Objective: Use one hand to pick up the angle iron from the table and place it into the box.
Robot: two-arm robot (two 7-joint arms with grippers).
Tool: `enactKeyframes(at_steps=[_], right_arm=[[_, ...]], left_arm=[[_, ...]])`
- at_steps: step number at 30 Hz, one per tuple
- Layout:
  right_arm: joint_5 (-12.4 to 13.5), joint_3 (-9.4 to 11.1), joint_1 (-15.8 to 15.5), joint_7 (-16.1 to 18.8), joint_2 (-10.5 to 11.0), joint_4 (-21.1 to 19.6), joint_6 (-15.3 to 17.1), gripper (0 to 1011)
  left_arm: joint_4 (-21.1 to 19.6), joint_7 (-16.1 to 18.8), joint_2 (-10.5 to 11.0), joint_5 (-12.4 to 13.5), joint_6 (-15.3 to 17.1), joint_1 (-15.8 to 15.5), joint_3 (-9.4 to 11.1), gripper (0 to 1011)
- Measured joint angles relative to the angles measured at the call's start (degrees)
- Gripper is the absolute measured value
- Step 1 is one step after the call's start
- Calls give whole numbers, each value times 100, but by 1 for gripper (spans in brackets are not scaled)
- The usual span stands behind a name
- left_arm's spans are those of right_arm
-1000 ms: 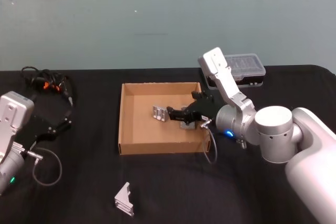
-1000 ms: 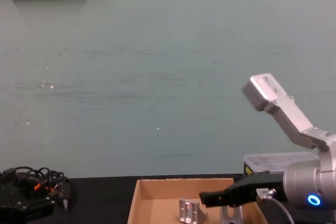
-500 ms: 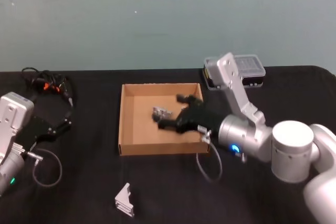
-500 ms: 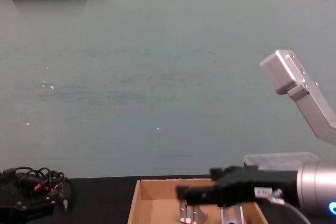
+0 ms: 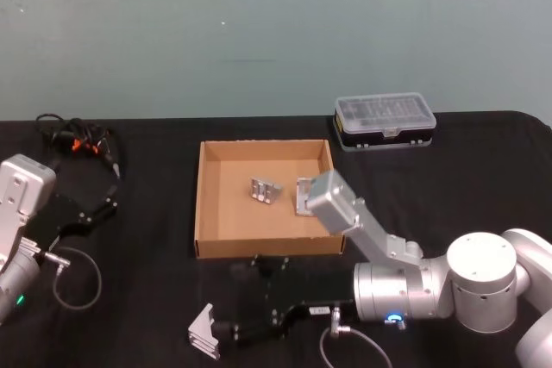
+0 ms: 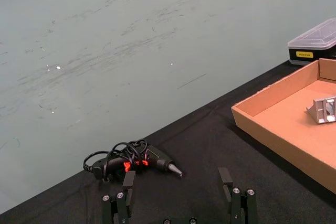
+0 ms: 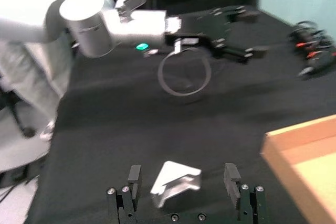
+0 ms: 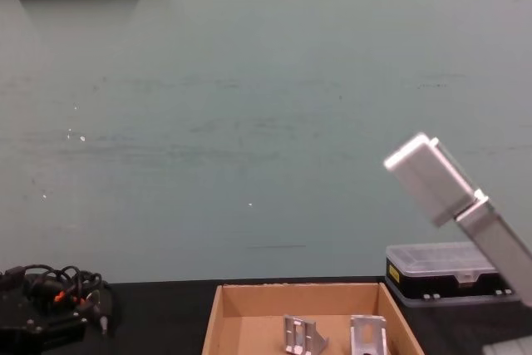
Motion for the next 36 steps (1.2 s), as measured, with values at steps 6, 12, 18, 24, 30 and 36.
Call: enactKeyframes(at_steps=[6, 12, 18, 24, 30, 36], right_arm=[[-78, -271, 169, 138, 28, 104, -35, 1004], [-151, -451, 283, 133, -9, 204, -77, 1004], [-231, -657, 423, 80, -109, 377, -113, 1004], [-261, -804, 547, -1, -212, 567, -167, 1004], [-267, -947, 671, -50, -308, 785, -209, 1004], [-261, -1054, 779, -94, -399, 990, -227, 1004]], left_arm=[[0, 0, 0, 0, 0, 0, 0, 1000], [0, 0, 0, 0, 0, 0, 0, 1000], [0, 0, 0, 0, 0, 0, 0, 1000], [0, 0, 0, 0, 0, 0, 0, 1000], [0, 0, 0, 0, 0, 0, 0, 1000], [0, 0, 0, 0, 0, 0, 0, 1000]])
